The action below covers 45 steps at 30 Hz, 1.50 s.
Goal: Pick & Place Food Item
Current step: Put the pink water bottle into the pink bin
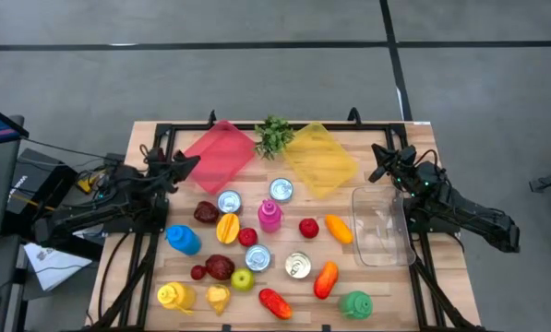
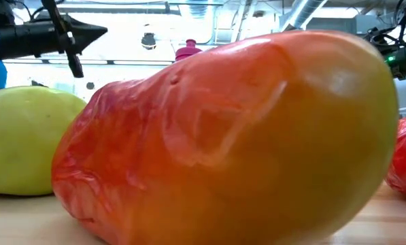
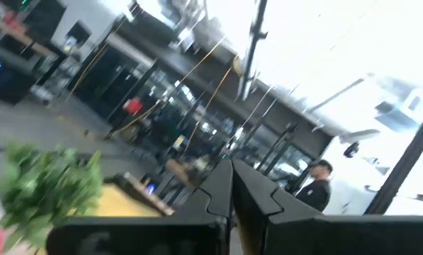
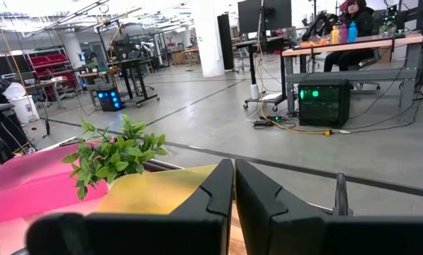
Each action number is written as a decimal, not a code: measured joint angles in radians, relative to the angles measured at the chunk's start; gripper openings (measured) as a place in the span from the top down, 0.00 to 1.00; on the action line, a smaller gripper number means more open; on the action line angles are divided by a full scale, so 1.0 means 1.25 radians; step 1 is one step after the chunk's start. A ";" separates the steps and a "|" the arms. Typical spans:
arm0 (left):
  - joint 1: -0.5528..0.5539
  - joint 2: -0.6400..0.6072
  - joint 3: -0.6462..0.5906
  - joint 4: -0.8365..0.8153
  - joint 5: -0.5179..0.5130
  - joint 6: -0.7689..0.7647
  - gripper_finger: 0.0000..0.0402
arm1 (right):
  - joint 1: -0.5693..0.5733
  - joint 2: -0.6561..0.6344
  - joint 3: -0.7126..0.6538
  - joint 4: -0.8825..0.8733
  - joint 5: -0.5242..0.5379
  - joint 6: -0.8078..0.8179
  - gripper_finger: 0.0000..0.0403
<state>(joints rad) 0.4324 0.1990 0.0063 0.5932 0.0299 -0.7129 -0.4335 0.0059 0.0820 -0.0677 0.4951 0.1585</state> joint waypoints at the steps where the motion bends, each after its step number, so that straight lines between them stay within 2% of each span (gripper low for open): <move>1: 0.000 0.000 0.000 0.019 0.000 -0.002 1.00 | 0.000 0.000 0.000 0.000 0.000 0.000 0.97; 7: 0.000 0.002 0.007 0.144 0.002 -0.113 1.00 | 0.000 0.000 0.000 0.000 0.000 0.006 0.97; 11: -0.018 0.027 0.086 0.096 0.024 -0.127 1.00 | 0.000 0.000 0.000 0.000 0.000 0.074 0.97; 15: -0.061 0.110 0.232 -0.060 0.042 -0.081 1.00 | 0.000 0.000 0.000 0.000 0.000 0.130 0.97; 24: -0.217 0.434 0.719 -0.583 0.054 0.139 1.00 | 0.000 0.000 0.000 0.000 0.000 0.176 0.97; 27: -0.260 0.547 0.846 -0.674 0.054 0.227 1.00 | 0.000 0.000 0.000 0.000 0.000 0.176 0.97; 29: -0.282 0.609 0.901 -0.689 0.057 0.308 1.00 | 0.000 0.000 0.000 0.000 0.000 0.175 0.97; 34: -0.319 0.697 0.943 -0.652 0.061 0.455 0.97 | 0.000 0.000 0.000 0.000 0.000 0.175 0.97; 37: -0.317 0.728 0.943 -0.648 0.061 0.466 0.90 | 0.000 0.000 0.000 -0.001 0.000 0.173 0.97; 40: -0.312 0.751 0.941 -0.650 0.061 0.488 0.80 | 0.000 0.000 0.000 -0.002 0.000 0.173 0.97; 45: -0.323 0.809 0.941 -0.651 0.066 0.555 0.57 | 0.000 0.000 0.000 -0.003 0.000 0.173 0.97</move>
<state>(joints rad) 0.0289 1.2104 1.1828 -0.2199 0.1123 -0.0193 -0.4332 0.0059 0.0820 -0.0711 0.4950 0.3752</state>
